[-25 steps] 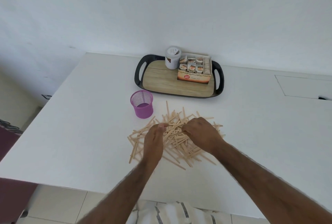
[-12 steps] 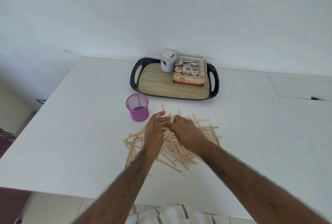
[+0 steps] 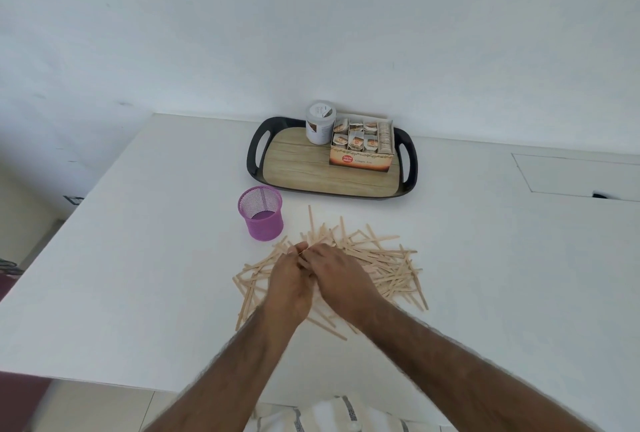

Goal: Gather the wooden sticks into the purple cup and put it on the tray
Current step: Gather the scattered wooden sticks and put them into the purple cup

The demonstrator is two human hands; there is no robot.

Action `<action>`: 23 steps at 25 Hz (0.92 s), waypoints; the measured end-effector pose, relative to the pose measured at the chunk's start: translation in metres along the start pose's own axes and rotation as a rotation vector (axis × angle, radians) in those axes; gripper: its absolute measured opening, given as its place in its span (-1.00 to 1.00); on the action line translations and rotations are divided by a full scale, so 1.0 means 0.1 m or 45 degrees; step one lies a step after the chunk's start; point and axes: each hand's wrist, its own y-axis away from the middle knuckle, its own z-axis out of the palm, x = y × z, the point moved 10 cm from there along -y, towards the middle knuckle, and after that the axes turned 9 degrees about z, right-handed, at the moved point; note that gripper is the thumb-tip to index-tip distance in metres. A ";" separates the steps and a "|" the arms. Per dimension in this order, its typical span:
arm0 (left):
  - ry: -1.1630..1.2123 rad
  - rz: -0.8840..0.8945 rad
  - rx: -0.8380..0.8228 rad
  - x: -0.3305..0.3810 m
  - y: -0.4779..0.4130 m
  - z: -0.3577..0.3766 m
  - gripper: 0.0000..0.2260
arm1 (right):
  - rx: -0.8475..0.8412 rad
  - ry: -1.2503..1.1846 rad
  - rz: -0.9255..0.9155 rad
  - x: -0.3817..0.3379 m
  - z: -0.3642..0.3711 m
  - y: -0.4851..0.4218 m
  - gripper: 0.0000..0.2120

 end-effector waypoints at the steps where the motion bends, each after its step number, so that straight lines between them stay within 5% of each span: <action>1: -0.017 0.029 0.038 0.05 -0.02 -0.08 -0.77 | 0.021 0.012 0.039 0.12 -0.05 -0.02 -0.62; 3: -0.032 0.051 0.044 0.07 -0.04 -0.16 -0.80 | 0.010 0.165 0.195 0.50 -0.09 -0.10 -0.70; 6: -0.034 0.031 0.008 0.05 -0.03 -0.20 -0.77 | -0.283 0.444 0.431 1.08 0.04 -0.13 -0.71; 9: -0.016 0.023 -0.025 0.02 -0.04 -0.20 -0.76 | -0.435 0.519 0.449 1.23 0.15 -0.10 -0.66; 23: -0.038 0.015 -0.040 0.01 -0.05 -0.18 -0.74 | -0.332 0.743 0.297 1.15 0.12 -0.14 -0.76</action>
